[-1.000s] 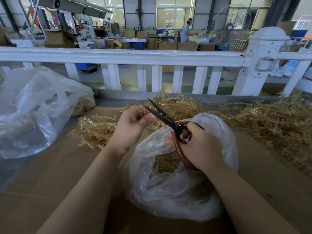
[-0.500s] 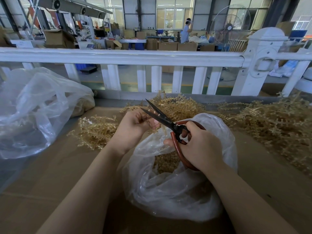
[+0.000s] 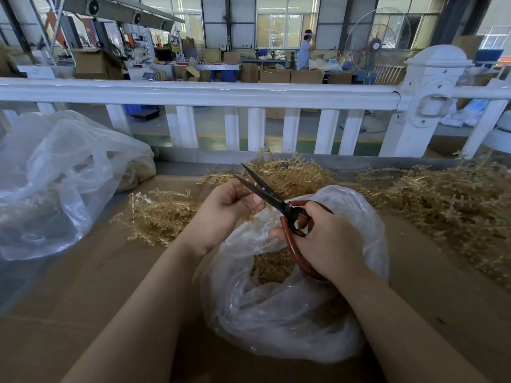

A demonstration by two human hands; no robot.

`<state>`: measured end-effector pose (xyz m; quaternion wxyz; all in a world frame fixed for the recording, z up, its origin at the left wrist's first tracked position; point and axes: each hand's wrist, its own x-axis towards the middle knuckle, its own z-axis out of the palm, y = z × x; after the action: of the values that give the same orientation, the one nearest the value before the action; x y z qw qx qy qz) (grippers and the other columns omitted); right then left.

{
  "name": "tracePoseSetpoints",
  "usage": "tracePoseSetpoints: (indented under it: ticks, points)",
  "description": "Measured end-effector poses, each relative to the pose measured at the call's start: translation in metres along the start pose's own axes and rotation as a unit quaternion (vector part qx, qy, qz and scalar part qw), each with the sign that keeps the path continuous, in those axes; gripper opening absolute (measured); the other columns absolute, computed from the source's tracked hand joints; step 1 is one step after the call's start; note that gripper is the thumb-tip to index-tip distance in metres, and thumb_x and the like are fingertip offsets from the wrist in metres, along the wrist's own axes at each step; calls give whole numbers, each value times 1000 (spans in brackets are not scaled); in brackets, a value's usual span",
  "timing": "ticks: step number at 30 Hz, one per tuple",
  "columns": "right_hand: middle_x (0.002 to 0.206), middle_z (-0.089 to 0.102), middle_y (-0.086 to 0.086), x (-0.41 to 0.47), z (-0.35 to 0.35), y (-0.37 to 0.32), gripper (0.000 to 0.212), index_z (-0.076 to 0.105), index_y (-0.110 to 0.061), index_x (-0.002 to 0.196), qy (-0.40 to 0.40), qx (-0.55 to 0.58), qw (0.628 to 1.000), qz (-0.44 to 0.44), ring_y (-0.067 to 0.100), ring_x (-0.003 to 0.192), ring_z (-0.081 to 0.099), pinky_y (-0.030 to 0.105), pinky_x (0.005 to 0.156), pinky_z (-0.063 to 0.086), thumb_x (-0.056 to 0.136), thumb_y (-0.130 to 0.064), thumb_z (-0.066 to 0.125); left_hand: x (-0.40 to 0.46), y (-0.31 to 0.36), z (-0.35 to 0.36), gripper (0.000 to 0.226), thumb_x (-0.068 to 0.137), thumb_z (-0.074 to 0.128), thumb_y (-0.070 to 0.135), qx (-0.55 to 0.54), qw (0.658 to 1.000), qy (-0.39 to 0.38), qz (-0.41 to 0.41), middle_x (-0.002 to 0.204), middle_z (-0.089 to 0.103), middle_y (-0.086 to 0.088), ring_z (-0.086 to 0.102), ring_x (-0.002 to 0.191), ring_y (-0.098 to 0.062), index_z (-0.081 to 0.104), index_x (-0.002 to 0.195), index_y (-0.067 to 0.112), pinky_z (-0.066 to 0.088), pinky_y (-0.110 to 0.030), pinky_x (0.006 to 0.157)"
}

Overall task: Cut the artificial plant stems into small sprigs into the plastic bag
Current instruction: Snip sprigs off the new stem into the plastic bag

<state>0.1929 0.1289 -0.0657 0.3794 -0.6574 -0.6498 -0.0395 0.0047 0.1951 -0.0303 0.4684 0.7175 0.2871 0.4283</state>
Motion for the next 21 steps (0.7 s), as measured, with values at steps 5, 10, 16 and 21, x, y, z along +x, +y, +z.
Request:
tracePoseSetpoints:
  ticks: [5,10,16,21]
  points:
    - [80,64,-16,1,2,2,76,64,-34,101,-9,22,1000,17,-2,71,57,7,60,37,63,-96,40,2,-4,2,15,99,54,4,-14,999,25,15,78,59,-5,53,68,-13,58,108,-7,44,-20,64]
    - [78,65,-16,1,3,3,74,65,-33,102,-8,29,999,12,0,71,60,8,62,43,65,-94,43,1,-4,-1,13,95,57,4,-41,998,36,25,75,66,3,54,64,-11,63,99,-6,43,-18,60]
    - [75,62,-20,0,1,0,76,66,-35,101,17,15,1000,-9,-6,66,54,4,58,35,68,-96,36,1,-1,-5,13,93,58,-2,-27,997,47,47,64,63,7,53,57,-4,67,89,7,42,-12,57]
    - [78,61,-18,1,4,2,88,62,-33,95,13,-13,1000,-14,-1,68,56,12,58,43,64,-103,19,1,-3,-7,13,93,59,-3,21,999,25,34,75,65,-8,55,62,-10,69,93,6,46,-19,61]
